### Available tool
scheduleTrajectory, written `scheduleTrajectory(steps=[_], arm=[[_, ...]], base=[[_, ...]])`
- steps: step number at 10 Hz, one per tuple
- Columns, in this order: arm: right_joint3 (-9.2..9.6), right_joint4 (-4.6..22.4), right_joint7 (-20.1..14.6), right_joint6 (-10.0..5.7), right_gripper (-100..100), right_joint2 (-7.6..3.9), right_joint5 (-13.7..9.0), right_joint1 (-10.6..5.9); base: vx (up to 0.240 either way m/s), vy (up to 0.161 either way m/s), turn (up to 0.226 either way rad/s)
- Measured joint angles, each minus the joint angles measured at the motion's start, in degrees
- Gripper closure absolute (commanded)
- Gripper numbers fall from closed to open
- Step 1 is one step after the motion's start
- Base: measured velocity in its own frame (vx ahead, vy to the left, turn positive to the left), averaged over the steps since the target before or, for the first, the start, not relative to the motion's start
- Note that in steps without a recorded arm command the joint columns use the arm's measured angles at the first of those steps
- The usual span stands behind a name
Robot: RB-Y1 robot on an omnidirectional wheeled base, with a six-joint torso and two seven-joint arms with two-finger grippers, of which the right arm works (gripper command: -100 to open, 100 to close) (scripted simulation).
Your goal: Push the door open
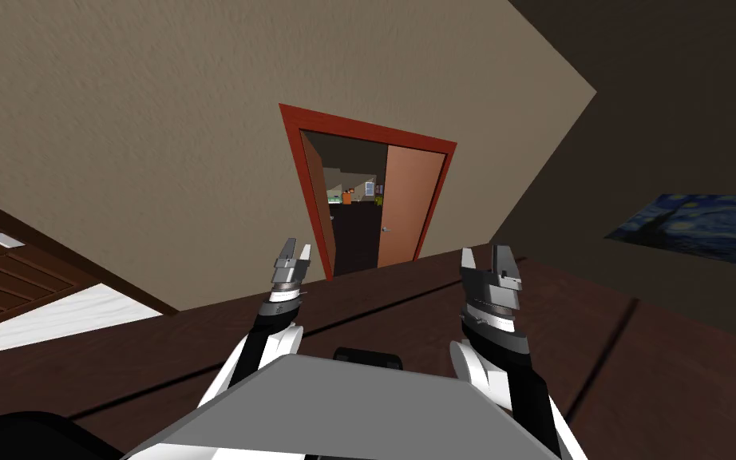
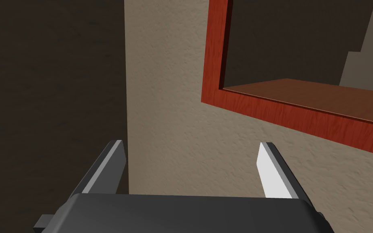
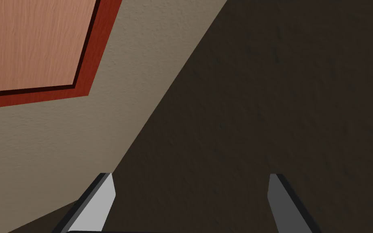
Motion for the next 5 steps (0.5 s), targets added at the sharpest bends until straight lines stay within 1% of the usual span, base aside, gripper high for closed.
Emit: scheduleTrajectory(steps=[1,2,4,5], arm=[[0.04,0.9,-0.31,-0.1,-100,-0.49,-0.1,-0.25],[0.5,1.62,-0.48,-0.29,-100,-0.68,0.04,-0.31],[1.13,3.53,-0.9,-0.35,-100,-1.33,0.17,-1.05],[1.41,4.94,-1.16,-0.61,-100,-1.67,0.22,-1.58]], base=[[0.154,-0.027,-0.002],[0.182,-0.032,-0.005],[0.177,0.002,-0.004],[0.203,0.011,-0.008]])
